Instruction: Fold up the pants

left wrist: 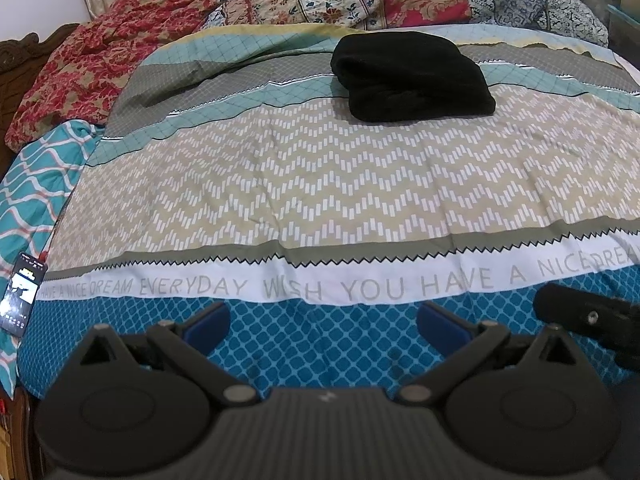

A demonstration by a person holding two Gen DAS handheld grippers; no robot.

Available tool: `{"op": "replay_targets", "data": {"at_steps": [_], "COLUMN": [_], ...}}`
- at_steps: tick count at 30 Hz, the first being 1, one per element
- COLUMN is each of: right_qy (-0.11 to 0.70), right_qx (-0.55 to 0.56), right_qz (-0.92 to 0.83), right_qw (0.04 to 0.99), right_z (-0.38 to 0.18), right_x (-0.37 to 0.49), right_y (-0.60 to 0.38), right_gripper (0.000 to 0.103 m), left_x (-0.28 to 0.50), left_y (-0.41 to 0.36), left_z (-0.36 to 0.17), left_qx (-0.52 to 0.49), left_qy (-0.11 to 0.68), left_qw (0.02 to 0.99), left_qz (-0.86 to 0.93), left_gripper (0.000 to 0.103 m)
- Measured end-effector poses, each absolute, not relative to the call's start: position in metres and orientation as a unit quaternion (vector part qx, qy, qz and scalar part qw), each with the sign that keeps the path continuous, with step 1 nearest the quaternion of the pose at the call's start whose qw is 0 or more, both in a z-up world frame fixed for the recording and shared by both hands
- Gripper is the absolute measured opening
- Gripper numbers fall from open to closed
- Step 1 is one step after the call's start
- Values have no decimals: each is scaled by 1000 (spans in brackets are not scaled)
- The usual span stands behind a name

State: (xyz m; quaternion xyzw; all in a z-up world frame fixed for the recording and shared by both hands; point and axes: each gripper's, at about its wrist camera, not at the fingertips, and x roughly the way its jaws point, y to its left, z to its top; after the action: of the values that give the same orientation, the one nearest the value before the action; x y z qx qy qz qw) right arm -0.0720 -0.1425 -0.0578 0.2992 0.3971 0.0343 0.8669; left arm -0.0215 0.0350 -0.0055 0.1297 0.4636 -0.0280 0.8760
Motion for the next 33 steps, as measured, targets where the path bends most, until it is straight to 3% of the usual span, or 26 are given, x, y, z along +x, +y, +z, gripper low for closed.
{"op": "replay_targets", "data": {"at_steps": [33], "right_qy": [398], "right_qx": [299], "right_qz": [35], "right_qw": [867], "right_z": [-59], "right_x": [-73], "right_y": [-141], "right_gripper": [103], "left_x": [-17], "left_y": [41], "left_z": [-10], "left_qx": [131], "left_qy": [468], "left_qw": [874], "left_qz": [-7], "left_gripper": [103]}}
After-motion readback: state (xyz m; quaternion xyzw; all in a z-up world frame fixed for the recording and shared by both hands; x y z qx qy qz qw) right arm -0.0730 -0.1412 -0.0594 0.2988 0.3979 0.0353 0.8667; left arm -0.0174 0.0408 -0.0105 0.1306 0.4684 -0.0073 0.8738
